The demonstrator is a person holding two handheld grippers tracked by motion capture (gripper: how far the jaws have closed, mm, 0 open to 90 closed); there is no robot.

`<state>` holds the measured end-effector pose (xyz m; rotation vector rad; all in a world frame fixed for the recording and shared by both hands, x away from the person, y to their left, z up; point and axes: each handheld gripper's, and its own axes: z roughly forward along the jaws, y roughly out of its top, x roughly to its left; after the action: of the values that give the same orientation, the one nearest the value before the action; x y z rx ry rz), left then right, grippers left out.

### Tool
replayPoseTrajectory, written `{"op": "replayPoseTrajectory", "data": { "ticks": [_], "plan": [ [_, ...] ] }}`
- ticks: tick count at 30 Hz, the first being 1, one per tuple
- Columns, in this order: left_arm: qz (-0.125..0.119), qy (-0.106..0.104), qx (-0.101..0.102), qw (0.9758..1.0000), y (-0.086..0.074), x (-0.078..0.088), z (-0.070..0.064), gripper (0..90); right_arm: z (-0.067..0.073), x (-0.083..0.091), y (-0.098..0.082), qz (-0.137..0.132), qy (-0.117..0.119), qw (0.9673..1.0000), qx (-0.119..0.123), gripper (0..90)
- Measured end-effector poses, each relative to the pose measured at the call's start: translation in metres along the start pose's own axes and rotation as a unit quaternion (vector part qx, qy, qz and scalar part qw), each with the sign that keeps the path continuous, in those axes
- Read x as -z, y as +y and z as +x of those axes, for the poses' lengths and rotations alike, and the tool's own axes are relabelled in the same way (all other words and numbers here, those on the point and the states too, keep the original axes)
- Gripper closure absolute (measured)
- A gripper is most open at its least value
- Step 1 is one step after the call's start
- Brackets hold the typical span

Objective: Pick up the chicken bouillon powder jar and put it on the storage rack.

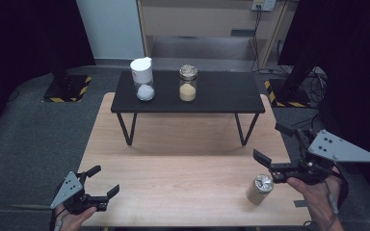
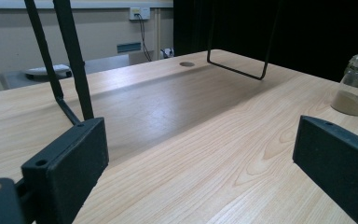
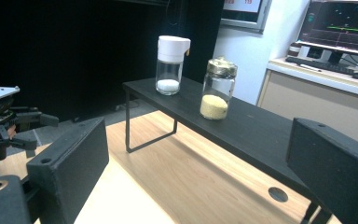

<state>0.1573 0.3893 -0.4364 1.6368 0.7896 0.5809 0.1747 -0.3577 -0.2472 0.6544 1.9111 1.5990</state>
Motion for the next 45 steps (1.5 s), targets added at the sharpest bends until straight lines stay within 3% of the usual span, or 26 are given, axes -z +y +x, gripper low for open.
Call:
{"op": "replayPoseTrajectory", "data": {
  "ticks": [9,15,30,38,45],
  "plan": [
    [0.001,-0.004,0.0,1.0,0.001,0.0,0.0,2.3,0.011,0.015,-0.017,0.01,-0.016,0.9998,0.002,6.2],
    [0.002,-0.005,0.0,1.0,0.001,0.0,0.0,2.3,0.012,0.02,-0.033,0.009,-0.016,0.9997,-0.013,6.1],
    [0.001,-0.005,-0.002,1.0,0.001,0.0,-0.001,2.3,0.018,0.025,-0.08,0.02,-0.025,0.9986,-0.042,6.3],
    [0.001,-0.006,-0.003,1.0,0.001,0.0,-0.001,2.3,0.02,0.026,-0.103,0.04,-0.045,0.9972,-0.044,6.7],
    [0.0,-0.004,-0.004,1.0,0.001,0.0,-0.001,2.3,0.024,0.024,-0.117,0.05,-0.046,0.9966,-0.047,6.7]
  ]
}}
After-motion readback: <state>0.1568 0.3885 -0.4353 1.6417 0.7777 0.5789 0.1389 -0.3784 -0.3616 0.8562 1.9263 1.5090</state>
